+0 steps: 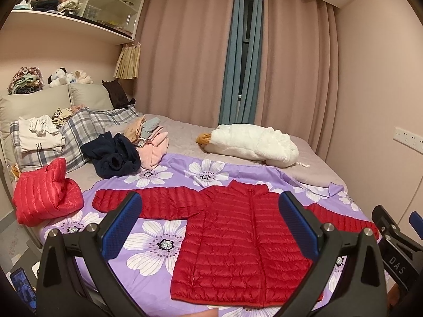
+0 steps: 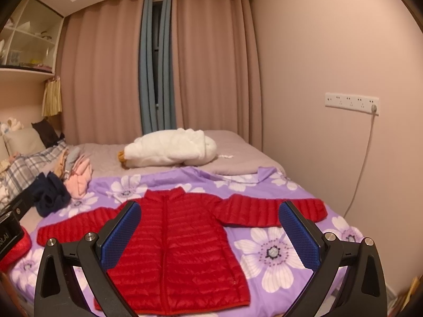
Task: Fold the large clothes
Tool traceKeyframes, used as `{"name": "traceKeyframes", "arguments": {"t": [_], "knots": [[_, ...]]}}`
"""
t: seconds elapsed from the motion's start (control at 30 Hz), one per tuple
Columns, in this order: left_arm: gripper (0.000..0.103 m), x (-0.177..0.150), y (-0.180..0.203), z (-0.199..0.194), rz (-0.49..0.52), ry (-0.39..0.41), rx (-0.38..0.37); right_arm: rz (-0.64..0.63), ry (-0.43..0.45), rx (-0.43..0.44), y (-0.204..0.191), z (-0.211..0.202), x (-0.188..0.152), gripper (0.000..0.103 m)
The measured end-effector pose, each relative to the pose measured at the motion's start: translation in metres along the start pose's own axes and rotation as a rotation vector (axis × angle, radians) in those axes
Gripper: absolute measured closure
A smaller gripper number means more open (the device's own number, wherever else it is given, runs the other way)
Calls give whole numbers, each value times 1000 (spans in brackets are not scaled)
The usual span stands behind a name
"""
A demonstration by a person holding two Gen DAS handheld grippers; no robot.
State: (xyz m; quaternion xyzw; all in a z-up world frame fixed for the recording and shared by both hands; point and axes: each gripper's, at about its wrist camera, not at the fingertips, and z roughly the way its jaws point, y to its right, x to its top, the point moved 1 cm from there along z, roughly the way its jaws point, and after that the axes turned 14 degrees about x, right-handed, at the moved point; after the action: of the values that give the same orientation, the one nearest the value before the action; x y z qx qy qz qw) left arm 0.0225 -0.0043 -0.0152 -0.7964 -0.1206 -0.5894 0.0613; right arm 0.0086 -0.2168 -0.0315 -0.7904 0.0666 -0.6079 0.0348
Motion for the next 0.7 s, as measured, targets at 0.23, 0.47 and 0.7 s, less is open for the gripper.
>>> {"name": "traceKeyframes", "arguments": {"t": [0.23, 0.47, 0.7], "knots": [[0, -2, -1, 1, 1, -5, 4, -2, -8, -5, -3, 1, -2, 0], [0, -2, -1, 2, 3, -3, -4, 1, -9, -2, -2, 2, -2, 0], [0, -2, 0, 3, 5, -6, 7, 0, -12, -2, 0, 3, -1, 0]]}}
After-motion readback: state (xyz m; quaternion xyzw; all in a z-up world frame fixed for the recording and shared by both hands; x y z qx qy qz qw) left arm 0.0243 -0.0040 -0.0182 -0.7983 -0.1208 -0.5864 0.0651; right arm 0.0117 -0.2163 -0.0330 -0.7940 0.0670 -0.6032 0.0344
